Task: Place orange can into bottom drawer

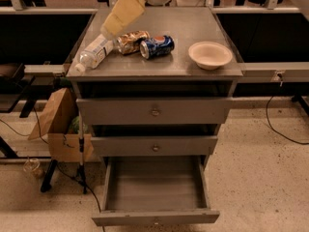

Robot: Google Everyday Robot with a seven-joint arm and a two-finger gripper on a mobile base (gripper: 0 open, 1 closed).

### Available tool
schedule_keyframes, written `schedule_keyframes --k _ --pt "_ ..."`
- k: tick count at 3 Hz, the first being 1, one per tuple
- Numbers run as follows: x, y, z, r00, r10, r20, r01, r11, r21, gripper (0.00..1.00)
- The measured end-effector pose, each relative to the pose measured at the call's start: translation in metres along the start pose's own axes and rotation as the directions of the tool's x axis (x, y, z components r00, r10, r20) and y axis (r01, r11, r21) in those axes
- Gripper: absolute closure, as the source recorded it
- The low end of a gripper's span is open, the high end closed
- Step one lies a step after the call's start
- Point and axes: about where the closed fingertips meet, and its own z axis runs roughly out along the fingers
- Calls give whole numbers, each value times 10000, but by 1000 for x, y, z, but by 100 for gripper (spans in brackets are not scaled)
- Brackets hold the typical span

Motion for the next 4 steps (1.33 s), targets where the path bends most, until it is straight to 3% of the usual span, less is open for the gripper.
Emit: schedule_keyframes --k 1,2,3,4 --pt "0 0 -1 10000 -37 5 37 10000 -11 0" --pt "-6 -7 0 9998 5 218 -16 9986 525 0" --pt "-22 -37 20 9980 -7 638 -98 9863 1645 0" --pt "-44 -77 59 9936 -370 1065 113 9725 2326 0"
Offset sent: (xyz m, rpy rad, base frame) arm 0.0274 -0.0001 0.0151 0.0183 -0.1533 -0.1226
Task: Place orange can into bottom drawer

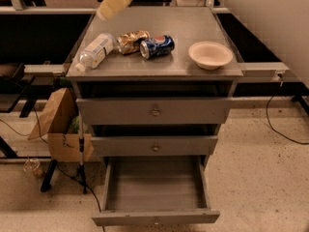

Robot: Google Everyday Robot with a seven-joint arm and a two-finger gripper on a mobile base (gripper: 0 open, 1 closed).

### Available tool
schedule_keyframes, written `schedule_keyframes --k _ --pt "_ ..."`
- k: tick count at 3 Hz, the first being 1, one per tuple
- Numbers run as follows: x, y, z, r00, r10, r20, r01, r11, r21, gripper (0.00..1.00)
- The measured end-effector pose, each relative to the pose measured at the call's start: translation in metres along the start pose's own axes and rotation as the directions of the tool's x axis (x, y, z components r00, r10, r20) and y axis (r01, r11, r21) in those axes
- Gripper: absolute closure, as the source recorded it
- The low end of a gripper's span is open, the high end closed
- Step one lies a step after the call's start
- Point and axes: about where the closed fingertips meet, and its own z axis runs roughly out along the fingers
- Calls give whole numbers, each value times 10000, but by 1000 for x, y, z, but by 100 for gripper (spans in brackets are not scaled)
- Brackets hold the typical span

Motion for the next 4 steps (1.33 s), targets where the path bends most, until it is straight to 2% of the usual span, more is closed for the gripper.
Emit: schedule_keyframes --k 1,2,3,4 --pt "-8 -29 69 9981 -292 540 279 9993 252 0" --pt "-3 -35 119 9944 -547 903 566 9982 -188 0" --pt "2 -32 154 9876 -609 1446 730 9942 -795 0" --pt "0 -20 172 9813 -866 1719 1112 9840 -1391 0"
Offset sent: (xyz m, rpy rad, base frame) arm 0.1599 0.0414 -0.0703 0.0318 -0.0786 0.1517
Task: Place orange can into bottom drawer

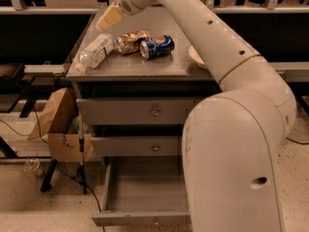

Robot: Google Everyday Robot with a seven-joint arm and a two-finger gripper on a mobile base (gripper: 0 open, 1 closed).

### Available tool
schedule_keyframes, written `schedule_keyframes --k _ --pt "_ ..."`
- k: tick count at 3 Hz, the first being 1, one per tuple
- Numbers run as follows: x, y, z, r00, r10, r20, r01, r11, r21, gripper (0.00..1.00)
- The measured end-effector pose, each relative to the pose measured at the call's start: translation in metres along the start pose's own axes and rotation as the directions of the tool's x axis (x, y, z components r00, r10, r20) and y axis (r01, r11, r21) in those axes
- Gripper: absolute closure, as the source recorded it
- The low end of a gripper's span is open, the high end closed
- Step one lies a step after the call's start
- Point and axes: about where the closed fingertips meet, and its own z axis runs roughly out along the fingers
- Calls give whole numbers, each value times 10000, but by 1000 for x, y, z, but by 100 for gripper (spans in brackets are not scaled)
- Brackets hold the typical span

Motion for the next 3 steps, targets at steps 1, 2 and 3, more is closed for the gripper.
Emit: schedule_keyframes --k 1,2,3 --pt "15 11 23 9999 127 9 -126 9975 -701 0" --pt "35 16 40 9993 322 -180 -340 9927 -1157 0" --pt "37 17 43 9992 318 -227 -343 9924 -1185 0"
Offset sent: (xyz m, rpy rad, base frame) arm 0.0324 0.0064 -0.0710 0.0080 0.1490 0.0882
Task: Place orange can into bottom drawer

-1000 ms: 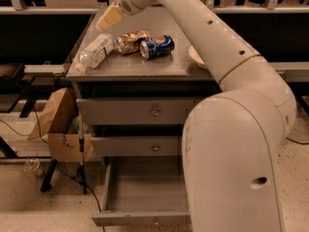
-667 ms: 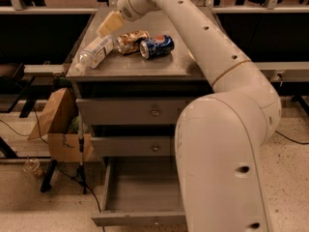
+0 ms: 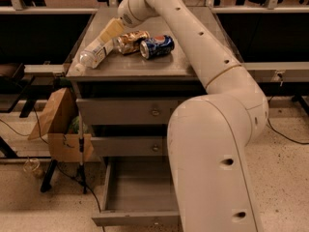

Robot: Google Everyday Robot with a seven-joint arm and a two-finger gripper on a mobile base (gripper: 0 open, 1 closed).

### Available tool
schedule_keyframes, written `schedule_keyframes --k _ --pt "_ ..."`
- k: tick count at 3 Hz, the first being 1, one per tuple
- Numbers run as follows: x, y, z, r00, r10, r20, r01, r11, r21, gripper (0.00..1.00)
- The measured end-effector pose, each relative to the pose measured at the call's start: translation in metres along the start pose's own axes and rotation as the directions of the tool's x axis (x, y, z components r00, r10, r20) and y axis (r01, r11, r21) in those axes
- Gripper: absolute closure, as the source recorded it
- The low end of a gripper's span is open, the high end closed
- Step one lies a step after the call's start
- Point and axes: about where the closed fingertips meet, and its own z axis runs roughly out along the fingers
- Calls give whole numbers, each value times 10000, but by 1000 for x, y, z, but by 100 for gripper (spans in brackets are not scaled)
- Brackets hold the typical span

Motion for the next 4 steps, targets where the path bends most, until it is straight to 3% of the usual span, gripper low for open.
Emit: schedule_keyframes --k 1,3,4 --pt "5 1 6 9998 -77 -187 76 10000 -36 0" --pt "59 -16 -12 9924 31 -1231 1 9997 264 0" --pt "69 -19 -16 9898 67 -1422 -27 9996 286 0"
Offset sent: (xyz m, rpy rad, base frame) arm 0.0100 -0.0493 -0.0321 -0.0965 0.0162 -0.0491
